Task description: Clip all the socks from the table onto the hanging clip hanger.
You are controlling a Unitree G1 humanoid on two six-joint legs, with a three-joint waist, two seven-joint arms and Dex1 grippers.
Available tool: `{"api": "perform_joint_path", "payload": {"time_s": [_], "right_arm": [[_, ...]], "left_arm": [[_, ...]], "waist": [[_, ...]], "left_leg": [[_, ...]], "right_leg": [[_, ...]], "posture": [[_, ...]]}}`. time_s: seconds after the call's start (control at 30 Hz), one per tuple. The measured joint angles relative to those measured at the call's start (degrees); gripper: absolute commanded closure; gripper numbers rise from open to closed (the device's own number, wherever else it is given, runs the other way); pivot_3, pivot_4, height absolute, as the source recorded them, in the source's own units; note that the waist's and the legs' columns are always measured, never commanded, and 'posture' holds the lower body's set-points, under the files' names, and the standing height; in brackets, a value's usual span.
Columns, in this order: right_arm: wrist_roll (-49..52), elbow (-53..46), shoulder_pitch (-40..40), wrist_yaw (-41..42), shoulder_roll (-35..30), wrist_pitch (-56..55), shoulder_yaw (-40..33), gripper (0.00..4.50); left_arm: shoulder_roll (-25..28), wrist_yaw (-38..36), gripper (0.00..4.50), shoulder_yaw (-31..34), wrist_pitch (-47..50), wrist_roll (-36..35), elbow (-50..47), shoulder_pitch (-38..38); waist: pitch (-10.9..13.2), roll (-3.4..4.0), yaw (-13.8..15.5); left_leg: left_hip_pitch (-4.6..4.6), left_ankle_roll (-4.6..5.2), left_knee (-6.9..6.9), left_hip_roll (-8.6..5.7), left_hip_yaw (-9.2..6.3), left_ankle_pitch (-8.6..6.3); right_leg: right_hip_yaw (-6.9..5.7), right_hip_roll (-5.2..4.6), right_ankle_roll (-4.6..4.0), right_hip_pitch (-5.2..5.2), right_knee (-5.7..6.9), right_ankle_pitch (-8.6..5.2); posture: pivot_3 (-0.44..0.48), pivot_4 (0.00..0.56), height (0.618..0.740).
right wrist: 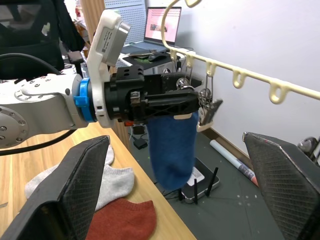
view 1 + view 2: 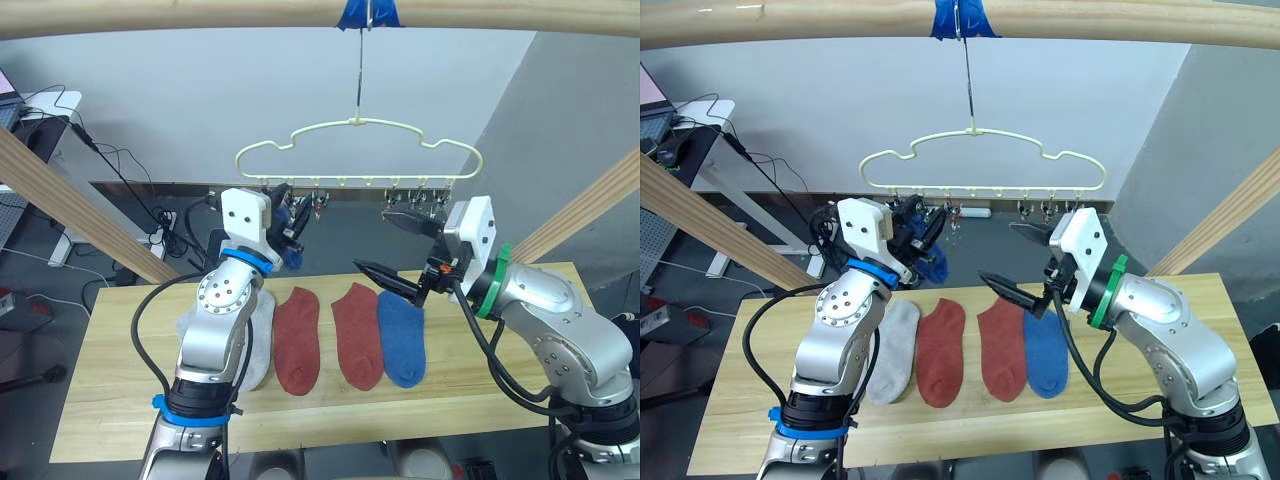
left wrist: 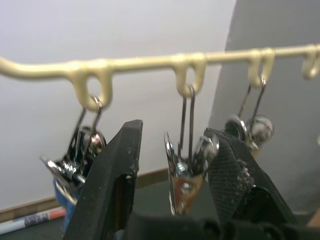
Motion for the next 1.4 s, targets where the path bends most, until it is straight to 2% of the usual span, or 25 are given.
{"api": "perform_joint_path", "payload": {"time_s": [0.43,0.53,0.63,0.73,0.93,1.13,1.4], "right_arm": [[0.1,-0.1,-0.9,-0.2,0.0,0.6,0.0,0.00],[0.1,-0.1,-0.8,-0.2,-0.1,0.6,0.0,0.00],[0.1,-0.1,-0.8,-0.1,-0.1,0.6,-0.1,0.00],[0.1,-0.1,-0.7,0.0,-0.1,0.6,-0.1,0.00],[-0.2,-0.1,0.5,0.1,-0.3,0.4,0.0,0.00],[-5.3,6.7,3.9,-1.5,-1.9,1.4,1.4,0.00],[-15.4,24.2,5.6,-0.9,-3.5,-0.3,7.1,0.00]], "left_arm": [[-2.1,2.1,2.40,-0.2,-0.3,3.1,0.0,0.1],[-2.5,2.1,2.98,-0.2,-0.4,3.1,0.0,0.1],[-2.8,2.0,3.77,-0.2,-1.0,3.1,0.0,0.1],[-2.9,2.0,4.32,-0.2,-1.3,3.1,0.0,0.1],[-2.4,1.3,4.40,-0.1,-0.8,2.8,-0.2,0.1],[1.0,-3.2,4.40,0.2,8.1,-1.8,-3.9,-0.6],[8.2,-8.5,4.40,7.3,30.7,-16.6,-8.7,-6.1]], "waist": [[0.0,0.00,-0.1],[0.0,0.00,-0.1],[0.0,0.00,-0.1],[0.0,0.00,-0.1],[0.0,-0.01,0.0],[0.0,0.00,0.0],[0.0,0.00,-0.1]], "left_leg": [[0.01,0.03,0.15,0.00,-0.02,-0.01],[0.01,0.04,0.18,-0.01,-0.02,-0.02],[0.01,0.06,0.20,-0.01,-0.03,-0.03],[0.01,0.07,0.23,-0.01,-0.03,-0.04],[0.01,0.10,0.24,-0.01,-0.05,-0.05],[0.07,0.20,0.30,-0.02,-0.06,-0.11],[0.12,0.23,0.43,-0.02,-0.08,-0.13]], "right_leg": [[-0.02,0.00,0.04,0.10,0.00,0.04],[-0.01,0.00,0.06,0.12,0.00,0.05],[-0.01,0.00,0.06,0.13,0.00,0.07],[-0.01,0.00,0.06,0.14,0.00,0.07],[-0.02,0.00,0.06,0.15,-0.01,0.08],[-0.03,0.01,0.08,0.23,0.00,0.09],[-0.03,0.06,0.09,0.28,0.07,0.12]], "posture": [[-0.119,0.292,0.740],[-0.117,0.290,0.740],[-0.116,0.291,0.740],[-0.114,0.292,0.740],[-0.110,0.293,0.740],[-0.090,0.296,0.740],[-0.073,0.296,0.740]]}}
